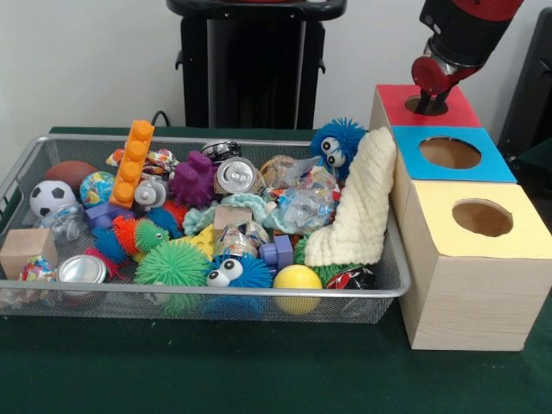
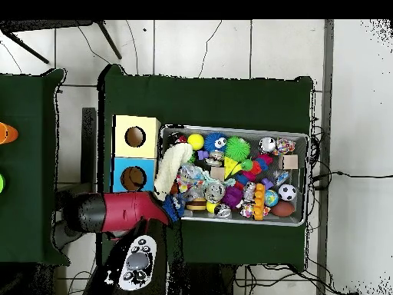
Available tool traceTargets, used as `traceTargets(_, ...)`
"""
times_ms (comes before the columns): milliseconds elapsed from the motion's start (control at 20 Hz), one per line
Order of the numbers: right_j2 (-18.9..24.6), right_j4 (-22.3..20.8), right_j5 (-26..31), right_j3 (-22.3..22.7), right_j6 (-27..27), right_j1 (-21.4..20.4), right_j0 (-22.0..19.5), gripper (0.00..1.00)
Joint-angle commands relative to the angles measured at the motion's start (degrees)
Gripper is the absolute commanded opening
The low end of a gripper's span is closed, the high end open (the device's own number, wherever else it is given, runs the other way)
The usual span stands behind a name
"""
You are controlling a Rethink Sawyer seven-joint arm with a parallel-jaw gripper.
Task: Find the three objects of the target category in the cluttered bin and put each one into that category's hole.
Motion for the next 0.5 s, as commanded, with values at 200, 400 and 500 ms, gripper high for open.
traceTargets(200,4.27,1.82,3.65,-2.14,11.22,-0.84,-2.03,1.0)
traceTargets(400,6.2,1.22,0.78,-2.52,8.13,-0.78,-3.24,0.0)
traceTargets(500,5.4,2.27,2.33,-1.6,10.4,-1.94,-2.96,0.0)
